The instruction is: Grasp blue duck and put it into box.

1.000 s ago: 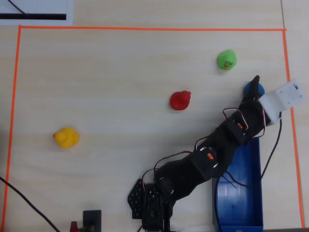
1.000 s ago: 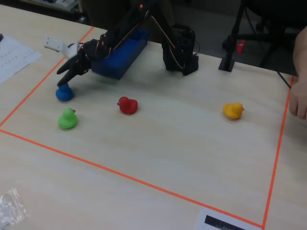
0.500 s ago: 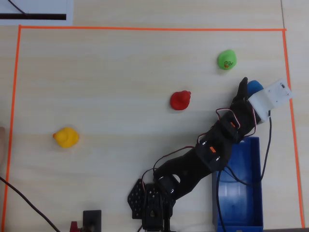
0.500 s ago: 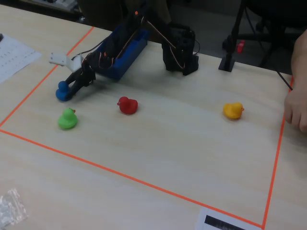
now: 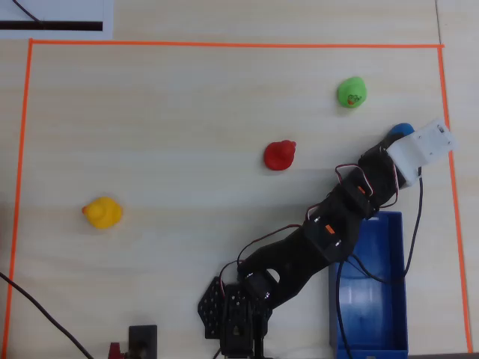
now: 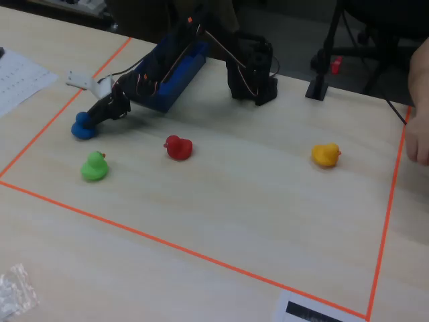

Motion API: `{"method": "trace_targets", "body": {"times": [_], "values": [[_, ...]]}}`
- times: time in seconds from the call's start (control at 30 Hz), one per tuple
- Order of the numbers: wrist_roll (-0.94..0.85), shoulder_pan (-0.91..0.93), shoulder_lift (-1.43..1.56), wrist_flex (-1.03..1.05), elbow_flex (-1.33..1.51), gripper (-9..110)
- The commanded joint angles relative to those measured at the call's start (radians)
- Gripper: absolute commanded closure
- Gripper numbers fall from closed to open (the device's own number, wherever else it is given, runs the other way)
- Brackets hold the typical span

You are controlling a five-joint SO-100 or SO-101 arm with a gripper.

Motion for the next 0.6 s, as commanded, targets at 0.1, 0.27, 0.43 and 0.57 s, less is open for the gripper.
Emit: {"method": "trace_targets", "body": {"times": [0.1,0.27,0.43,0.57], "values": [[0.100,0.049,0.362,0.123,0.129,101],[0.144,0.155,0.707,0.258,0.285,101],[0.114,0.307,0.956,0.305,0.449,101],[0.063,0.440,1.111,0.308,0.615,101]]}}
